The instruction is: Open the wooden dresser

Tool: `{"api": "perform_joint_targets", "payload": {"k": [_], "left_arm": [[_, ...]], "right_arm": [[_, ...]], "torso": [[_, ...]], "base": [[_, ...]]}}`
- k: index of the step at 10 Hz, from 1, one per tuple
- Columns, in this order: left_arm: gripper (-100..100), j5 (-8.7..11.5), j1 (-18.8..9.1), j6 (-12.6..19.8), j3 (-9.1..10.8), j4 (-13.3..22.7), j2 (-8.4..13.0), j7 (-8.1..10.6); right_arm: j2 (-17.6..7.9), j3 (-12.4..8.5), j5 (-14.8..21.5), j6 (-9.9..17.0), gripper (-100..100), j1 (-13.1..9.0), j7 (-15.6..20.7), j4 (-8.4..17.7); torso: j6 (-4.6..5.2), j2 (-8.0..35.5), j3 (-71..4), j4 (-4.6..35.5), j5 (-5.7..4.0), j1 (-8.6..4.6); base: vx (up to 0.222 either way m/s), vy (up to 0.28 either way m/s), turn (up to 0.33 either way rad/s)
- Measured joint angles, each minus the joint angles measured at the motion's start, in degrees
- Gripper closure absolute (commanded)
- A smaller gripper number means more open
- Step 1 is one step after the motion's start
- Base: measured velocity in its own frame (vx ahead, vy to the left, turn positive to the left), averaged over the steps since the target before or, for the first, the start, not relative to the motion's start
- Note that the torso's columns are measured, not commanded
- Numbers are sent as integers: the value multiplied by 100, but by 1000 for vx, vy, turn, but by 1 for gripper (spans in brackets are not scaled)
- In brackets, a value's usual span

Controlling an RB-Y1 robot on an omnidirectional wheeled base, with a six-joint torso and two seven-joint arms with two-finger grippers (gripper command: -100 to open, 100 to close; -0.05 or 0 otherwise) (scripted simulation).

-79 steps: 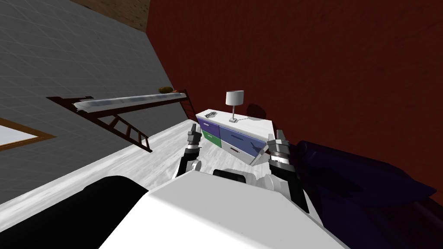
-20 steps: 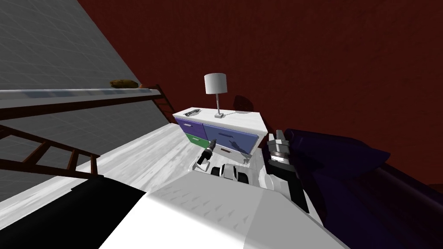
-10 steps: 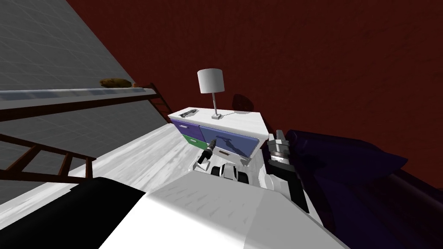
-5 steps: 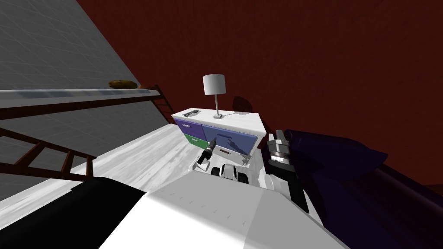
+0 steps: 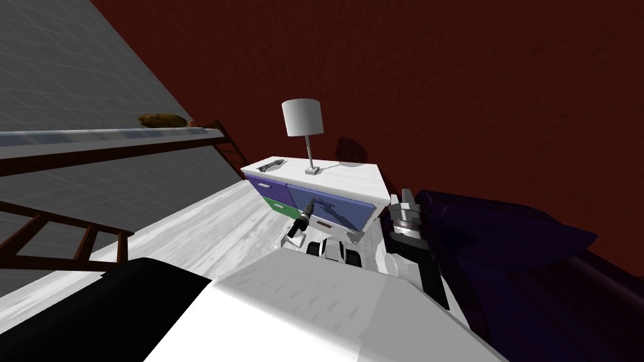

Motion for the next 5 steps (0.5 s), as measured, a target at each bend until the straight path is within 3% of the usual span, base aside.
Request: {"api": "perform_joint_targets", "payload": {"k": [5], "left_arm": [[100, 13, 174, 71, -80, -239, 83, 7]], "right_arm": [[0, 0, 0, 0, 0, -3, 0, 0]], "torso": [[0, -41, -26, -12, -1, -2]], "base": [[-150, 29, 21]]}}
